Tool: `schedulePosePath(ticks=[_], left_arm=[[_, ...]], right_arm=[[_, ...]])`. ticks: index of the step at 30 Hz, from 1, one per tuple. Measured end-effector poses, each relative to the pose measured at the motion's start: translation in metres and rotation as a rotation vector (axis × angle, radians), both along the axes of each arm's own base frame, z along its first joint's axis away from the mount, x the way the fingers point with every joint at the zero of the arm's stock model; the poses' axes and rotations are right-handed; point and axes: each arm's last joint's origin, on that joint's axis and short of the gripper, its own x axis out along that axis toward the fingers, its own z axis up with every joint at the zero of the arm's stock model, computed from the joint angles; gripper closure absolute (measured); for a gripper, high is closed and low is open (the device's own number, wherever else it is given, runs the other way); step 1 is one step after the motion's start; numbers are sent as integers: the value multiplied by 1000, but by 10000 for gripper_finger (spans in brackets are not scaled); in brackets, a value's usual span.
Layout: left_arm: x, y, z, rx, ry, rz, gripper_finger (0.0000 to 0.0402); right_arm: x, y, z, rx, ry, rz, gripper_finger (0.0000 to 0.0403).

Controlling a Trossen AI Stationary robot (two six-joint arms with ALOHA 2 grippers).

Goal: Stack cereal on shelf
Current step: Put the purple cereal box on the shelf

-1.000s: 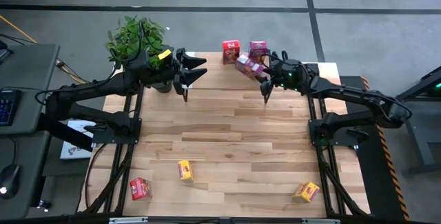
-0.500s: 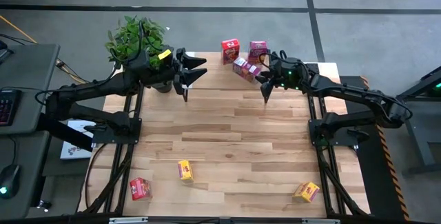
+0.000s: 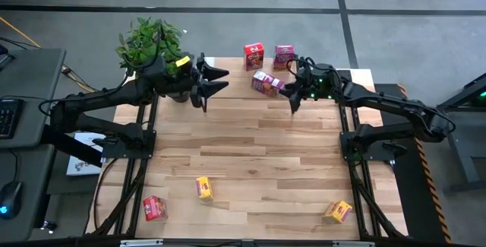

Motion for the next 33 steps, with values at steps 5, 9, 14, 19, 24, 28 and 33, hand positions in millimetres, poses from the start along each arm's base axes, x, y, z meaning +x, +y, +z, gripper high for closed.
schedulePosePath(ticks=[5,9,14,19,24,28,33], left_arm=[[1,-1,-5,-13,49,-22,157],[0,-1,-11,-28,112,-46,157],[-10,-5,-11,13,162,-63,157],[-11,-4,-28,16,144,5,157],[6,-6,-63,-58,-49,38,157],[22,-7,-77,-68,-132,101,157],[48,-9,-79,-43,-223,129,157]], right_arm=[[-2,4,5,-5,-26,31,311],[-6,11,14,-9,-73,76,321],[-15,29,37,13,-223,158,321],[-15,50,63,-16,-429,222,321],[-9,67,77,-63,-573,187,322],[-8,77,86,-103,-660,133,322],[0,83,89,-135,-731,81,322]])
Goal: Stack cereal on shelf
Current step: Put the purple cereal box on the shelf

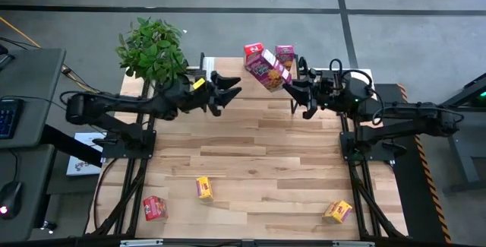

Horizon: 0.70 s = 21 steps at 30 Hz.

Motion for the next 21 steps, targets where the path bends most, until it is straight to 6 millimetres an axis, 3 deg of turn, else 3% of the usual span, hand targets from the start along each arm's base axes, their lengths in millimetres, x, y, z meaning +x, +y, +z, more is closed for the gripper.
schedulePosePath(ticks=[8,17,21], left_arm=[[38,2,12,115,-4,38,157],[39,2,20,161,-28,61,157],[40,0,21,158,-38,-35,157]], right_arm=[[21,5,-8,9,-30,28,322],[23,7,-9,24,-22,71,322],[24,9,-12,32,0,154,322]])
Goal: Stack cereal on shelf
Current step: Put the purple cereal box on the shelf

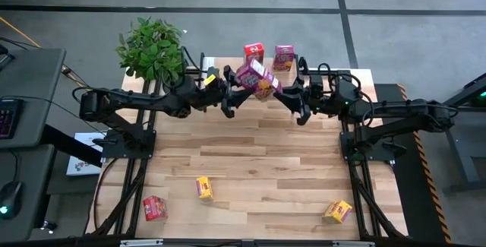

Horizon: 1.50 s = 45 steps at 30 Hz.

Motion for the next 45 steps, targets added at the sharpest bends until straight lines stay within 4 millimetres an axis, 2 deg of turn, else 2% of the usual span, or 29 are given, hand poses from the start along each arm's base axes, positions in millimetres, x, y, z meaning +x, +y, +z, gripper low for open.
schedulePosePath(ticks=[6,10,13,20,25,29,35,38,45], left_arm=[[0,-2,0,-15,1,-72,160],[0,-2,0,-14,3,-74,182],[-3,0,2,-12,12,-75,211],[-21,7,11,19,152,-33,277],[-39,5,12,95,328,-2,284],[-36,4,6,69,471,-56,284],[-16,5,-1,57,699,-111,284],[-11,6,5,60,701,-115,284],[-8,3,5,123,712,-122,284]], right_arm=[[1,1,-2,39,17,67,322],[1,1,-4,43,45,70,313],[-1,1,-4,59,46,76,281],[-17,-2,-2,81,112,54,172],[-26,-8,1,96,210,18,147],[-15,-13,9,38,345,50,147],[11,-21,27,-88,507,115,146],[20,-25,32,-141,587,112,146],[30,-28,37,-156,603,125,146]])
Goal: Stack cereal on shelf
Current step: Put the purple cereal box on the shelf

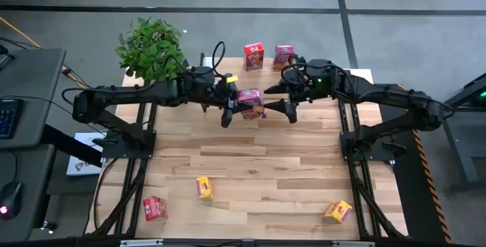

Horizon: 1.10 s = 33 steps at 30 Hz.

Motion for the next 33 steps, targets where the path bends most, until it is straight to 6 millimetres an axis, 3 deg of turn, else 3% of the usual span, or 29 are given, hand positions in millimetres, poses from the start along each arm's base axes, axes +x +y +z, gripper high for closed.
schedulePosePath(ticks=[12,21,33], left_arm=[[2,-5,2,112,-30,-44,284],[9,-4,-8,107,12,-49,284],[10,-3,-8,104,3,-46,248]], right_arm=[[20,-3,-11,65,-7,29,146],[27,-1,-12,95,-35,51,155],[24,-2,-12,83,-14,43,294]])
